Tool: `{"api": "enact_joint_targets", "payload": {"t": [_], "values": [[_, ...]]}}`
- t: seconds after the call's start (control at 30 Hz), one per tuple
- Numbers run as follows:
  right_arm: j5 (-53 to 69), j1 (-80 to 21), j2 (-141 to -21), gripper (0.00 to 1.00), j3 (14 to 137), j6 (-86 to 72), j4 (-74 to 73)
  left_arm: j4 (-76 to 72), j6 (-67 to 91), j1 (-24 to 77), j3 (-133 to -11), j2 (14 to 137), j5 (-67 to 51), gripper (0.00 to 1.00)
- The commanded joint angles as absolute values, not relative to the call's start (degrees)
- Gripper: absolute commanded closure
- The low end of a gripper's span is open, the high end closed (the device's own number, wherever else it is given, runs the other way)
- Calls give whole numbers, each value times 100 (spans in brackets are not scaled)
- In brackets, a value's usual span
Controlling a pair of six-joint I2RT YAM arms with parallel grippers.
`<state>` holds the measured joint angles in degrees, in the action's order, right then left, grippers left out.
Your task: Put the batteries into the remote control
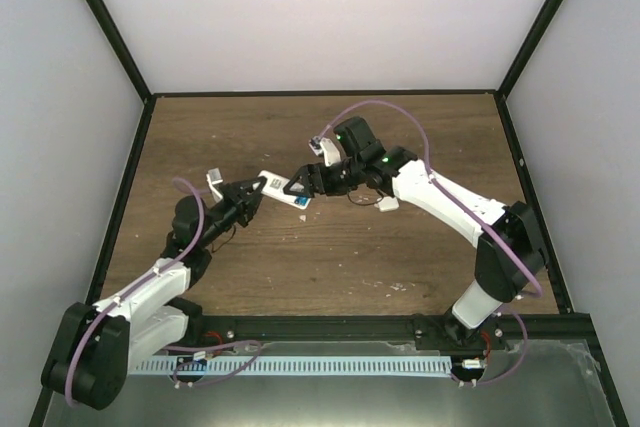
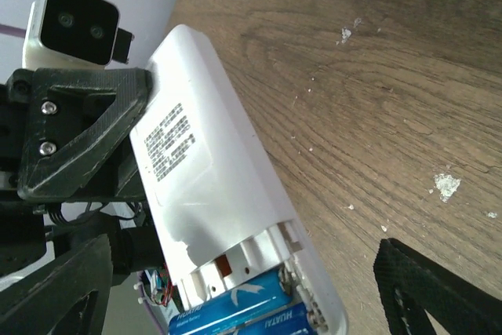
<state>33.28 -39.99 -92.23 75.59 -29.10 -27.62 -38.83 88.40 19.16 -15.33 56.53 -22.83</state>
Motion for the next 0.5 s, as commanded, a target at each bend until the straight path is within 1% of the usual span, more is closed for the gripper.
{"api": "enact_joint_targets", "payload": {"t": [0.0, 0.23, 0.47], "values": [[3558, -4017, -9199, 17, 7778, -2629, -2886, -3965, 8947, 1875, -1711, 5723, -2380, 100], [3596, -4012, -9057, 21, 7707, -2323, -3051, -3906, 8964, 1812, -1796, 5837, -2513, 100], [3730, -4032, -8954, 21, 7674, -2070, -3094, -3879, 8954, 1717, -1841, 5934, -2669, 100]]}}
